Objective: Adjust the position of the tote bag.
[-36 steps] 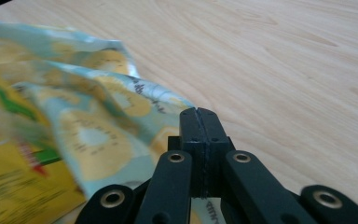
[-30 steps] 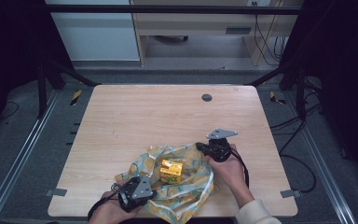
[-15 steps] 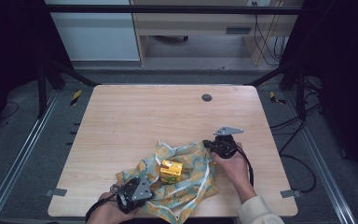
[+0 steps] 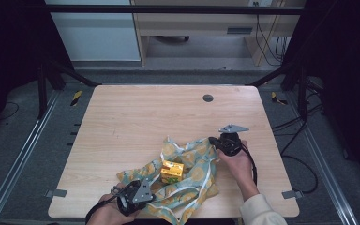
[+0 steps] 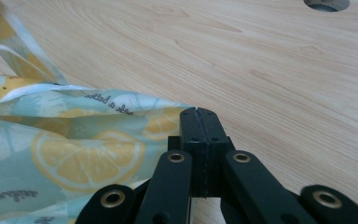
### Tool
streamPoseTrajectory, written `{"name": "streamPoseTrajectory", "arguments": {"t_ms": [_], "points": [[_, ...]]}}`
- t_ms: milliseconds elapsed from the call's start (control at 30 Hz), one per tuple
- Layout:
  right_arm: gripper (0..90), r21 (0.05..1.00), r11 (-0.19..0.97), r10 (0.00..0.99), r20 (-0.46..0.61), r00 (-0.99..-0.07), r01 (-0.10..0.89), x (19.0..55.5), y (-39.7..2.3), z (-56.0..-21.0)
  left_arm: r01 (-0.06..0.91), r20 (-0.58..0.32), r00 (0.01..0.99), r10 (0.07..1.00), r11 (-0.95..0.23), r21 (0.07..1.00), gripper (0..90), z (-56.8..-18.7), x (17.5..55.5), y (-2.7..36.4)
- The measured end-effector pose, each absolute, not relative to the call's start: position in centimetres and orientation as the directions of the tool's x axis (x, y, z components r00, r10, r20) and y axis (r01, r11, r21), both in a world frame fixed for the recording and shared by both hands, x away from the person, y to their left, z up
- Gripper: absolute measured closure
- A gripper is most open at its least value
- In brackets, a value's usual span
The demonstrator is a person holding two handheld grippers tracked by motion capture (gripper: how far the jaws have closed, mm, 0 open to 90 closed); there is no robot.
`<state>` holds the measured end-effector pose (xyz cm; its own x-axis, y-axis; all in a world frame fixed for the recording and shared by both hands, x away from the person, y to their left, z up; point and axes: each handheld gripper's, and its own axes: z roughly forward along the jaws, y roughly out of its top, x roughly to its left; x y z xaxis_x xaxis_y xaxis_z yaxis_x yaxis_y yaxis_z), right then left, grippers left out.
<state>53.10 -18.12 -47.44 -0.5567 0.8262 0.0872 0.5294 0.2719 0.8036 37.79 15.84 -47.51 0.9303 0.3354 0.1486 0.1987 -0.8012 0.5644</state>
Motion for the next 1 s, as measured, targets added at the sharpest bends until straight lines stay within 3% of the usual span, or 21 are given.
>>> {"name": "streamPoseTrajectory", "arguments": {"t_ms": [167, 400, 533, 633, 767, 1000], "points": [[90.0, 0.798, 0.311, 0.834, 0.032, -0.551, 0.516, 52.8, -17.7, -47.5, 0.192, 0.17, 0.918, 0.357, -0.778, 0.598, 90.0, -47.2, 37.7, 16.0], [50.5, 0.833, 0.32, 0.826, -0.012, -0.563, 0.452, 50.8, -16.6, -45.4, 0.189, 0.194, 0.878, 0.438, -0.689, 0.7, 59.4, -45.8, 37.6, 16.1], [35.9, 0.852, 0.327, 0.82, -0.041, -0.571, 0.409, 48.7, -16.1, -43.4, 0.172, 0.207, 0.838, 0.506, -0.604, 0.778, 52.2, -44.1, 37.4, 16.4], [30.0, 0.85, 0.347, 0.802, -0.05, -0.595, 0.396, 47.0, -15.6, -42.6, 0.157, 0.252, 0.772, 0.583, -0.559, 0.814, 50.5, -42.9, 37.7, 16.5], [26.0, 0.837, 0.378, 0.788, -0.067, -0.612, 0.396, 44.9, -15.5, -43.0, 0.192, 0.288, 0.714, 0.639, -0.573, 0.797, 49.9, -43.0, 39.1, 16.9], [20.9, 0.785, 0.424, 0.754, -0.031, -0.656, 0.451, 42.8, -15.3, -45.5, 0.285, 0.289, 0.718, 0.634, -0.646, 0.708, 51.6, -45.6, 41.0, 17.3]]}}
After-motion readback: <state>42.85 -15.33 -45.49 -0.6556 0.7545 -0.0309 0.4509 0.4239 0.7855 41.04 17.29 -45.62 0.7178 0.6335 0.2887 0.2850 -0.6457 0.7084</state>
